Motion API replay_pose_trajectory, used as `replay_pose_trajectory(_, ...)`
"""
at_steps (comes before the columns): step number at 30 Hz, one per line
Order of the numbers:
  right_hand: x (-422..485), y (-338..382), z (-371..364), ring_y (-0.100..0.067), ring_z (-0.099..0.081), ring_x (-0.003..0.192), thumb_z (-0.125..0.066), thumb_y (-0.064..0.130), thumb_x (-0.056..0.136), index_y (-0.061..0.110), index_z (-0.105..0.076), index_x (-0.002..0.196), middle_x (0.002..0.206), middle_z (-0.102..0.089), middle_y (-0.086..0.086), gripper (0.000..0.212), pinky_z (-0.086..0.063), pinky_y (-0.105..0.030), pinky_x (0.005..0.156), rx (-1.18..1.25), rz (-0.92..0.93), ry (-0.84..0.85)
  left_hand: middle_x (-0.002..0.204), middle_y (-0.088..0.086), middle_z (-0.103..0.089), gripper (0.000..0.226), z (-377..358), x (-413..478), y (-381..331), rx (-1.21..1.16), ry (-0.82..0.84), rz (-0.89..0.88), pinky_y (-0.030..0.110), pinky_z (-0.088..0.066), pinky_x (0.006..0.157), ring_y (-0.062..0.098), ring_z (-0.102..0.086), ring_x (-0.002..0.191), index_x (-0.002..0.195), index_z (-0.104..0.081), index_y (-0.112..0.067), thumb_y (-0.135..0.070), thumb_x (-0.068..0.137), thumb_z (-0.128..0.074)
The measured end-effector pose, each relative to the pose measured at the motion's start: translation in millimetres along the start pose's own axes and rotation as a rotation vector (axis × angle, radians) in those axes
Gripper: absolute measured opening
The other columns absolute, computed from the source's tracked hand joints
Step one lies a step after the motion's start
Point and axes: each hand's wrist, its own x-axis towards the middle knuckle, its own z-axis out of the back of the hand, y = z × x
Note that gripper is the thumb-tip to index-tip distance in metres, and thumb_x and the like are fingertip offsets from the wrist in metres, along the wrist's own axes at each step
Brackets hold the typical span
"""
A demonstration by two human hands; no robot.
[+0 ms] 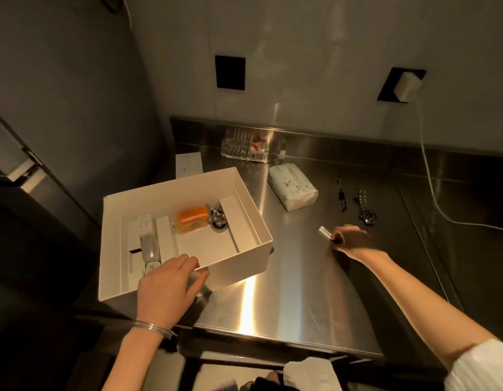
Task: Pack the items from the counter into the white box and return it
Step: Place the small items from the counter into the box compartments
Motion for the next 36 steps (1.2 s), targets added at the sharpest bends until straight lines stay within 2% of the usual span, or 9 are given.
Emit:
replay_pose_trajectory(5,1.7,0.1,-6.0,-0.031,-0.059,0.097,-0.062,0.01,0.082,0.013,-0.05,0.098,0.108,-0.058,-0.01,0.021,-0.049,-0.037,0.076,0.016,-0.043,0.03,0.059,-0.011,-0.054,0.044,0.8,0.0,0.4,0.0,-0.018,-0.005,0.012,-0.024,0.039,0.007,-0.049,0.047,0.07,-0.058,-0.025,-0.056,0.086,-0.032)
replay_pose_trajectory(8,3.2,21.0,11.0,-0.028,-0.059,0.076,-0.067,0.006,0.073,0.016,-0.047,0.093,0.081,-0.058,-0.007,0.03,-0.051,-0.037,0.067,0.294,0.009,-0.013,0.059,-0.011,-0.053,0.039,0.0,-0.2,-0.5,0.012,-0.025,-0.022,0.014,-0.026,0.038,0.008,-0.05,0.047,0.069,-0.058,-0.024,-0.052,0.084,-0.037)
replay_pose_trajectory(12,-14.8,90.9,75.8,-0.017,-0.053,0.066,-0.062,-0.002,0.079,0.019,-0.038,0.134,0.078,-0.052,-0.004,0.064,-0.046,-0.02,0.061,0.66,0.28,-0.221,0.06,-0.011,-0.053,0.029,-0.7,2.4,0.6,0.013,-0.006,-0.024,0.018,-0.033,0.037,0.007,-0.051,0.048,0.069,-0.058,-0.025,-0.047,0.082,-0.044)
replay_pose_trajectory(16,-34.3,165.0,126.6,-0.008,-0.05,0.064,-0.059,-0.001,0.082,0.027,-0.03,0.139,0.077,-0.05,-0.001,0.07,-0.047,-0.011,0.063,0.775,0.579,-0.258,0.063,-0.012,-0.054,0.026,5.1,-2.2,14.6,-0.018,0.029,-0.055,0.015,-0.036,0.039,0.005,-0.053,0.051,0.072,-0.06,-0.026,-0.041,0.083,-0.042)
replay_pose_trajectory(22,-13.2,257.8,87.1,-0.005,-0.059,0.064,-0.067,0.006,0.081,0.017,-0.036,0.133,0.076,-0.059,0.001,0.061,-0.055,-0.022,0.068,0.55,0.692,0.036,0.059,-0.01,-0.054,0.021,10.5,-18.2,26.5,0.053,-0.003,0.034,0.019,-0.038,0.041,0.007,-0.051,0.048,0.066,-0.059,-0.024,-0.041,0.078,-0.06)
replay_pose_trajectory(24,-2.9,278.5,61.9,-0.007,-0.057,0.067,-0.068,0.009,0.08,0.016,-0.039,0.129,0.09,-0.063,-0.006,0.058,-0.053,-0.021,0.066,0.441,0.676,0.128,0.059,-0.01,-0.054,0.026,9.1,-19.3,26.0,0.073,-0.005,0.038,0.02,-0.038,0.043,0.007,-0.051,0.05,0.066,-0.059,-0.025,-0.043,0.082,-0.051)
replay_pose_trajectory(27,11.8,296.7,25.0,-0.023,-0.058,0.096,-0.071,0.013,0.079,0.012,-0.04,0.128,0.12,-0.058,-0.013,0.057,-0.046,-0.022,0.073,0.287,0.652,0.234,0.058,-0.012,-0.053,0.035,10.5,-22.1,33.3,0.089,-0.003,0.072,0.02,-0.036,0.044,0.007,-0.05,0.051,0.064,-0.059,-0.027,-0.05,0.083,-0.04)
replay_pose_trajectory(29,19.3,303.2,5.1,-0.028,-0.054,0.111,-0.072,0.011,0.078,0.01,-0.043,0.127,0.126,-0.055,-0.012,0.057,-0.042,-0.025,0.082,0.231,0.642,0.27,0.056,-0.012,-0.053,0.038,13.2,-24.8,38.5,0.098,-0.011,0.101,0.02,-0.034,0.044,0.006,-0.049,0.049,0.062,-0.058,-0.027,-0.054,0.082,-0.039)
replay_pose_trajectory(36,29.6,316.6,-33.6,-0.029,-0.057,0.1,-0.074,0.01,0.075,0.004,-0.046,0.122,0.104,-0.054,-0.01,0.055,-0.05,-0.039,0.086,0.214,0.568,0.409,0.052,-0.011,-0.051,0.038,12.4,-23.2,38.7,0.13,-0.065,0.122,0.019,-0.028,0.046,0.008,-0.047,0.045,0.058,-0.057,-0.025,-0.052,0.079,-0.041)
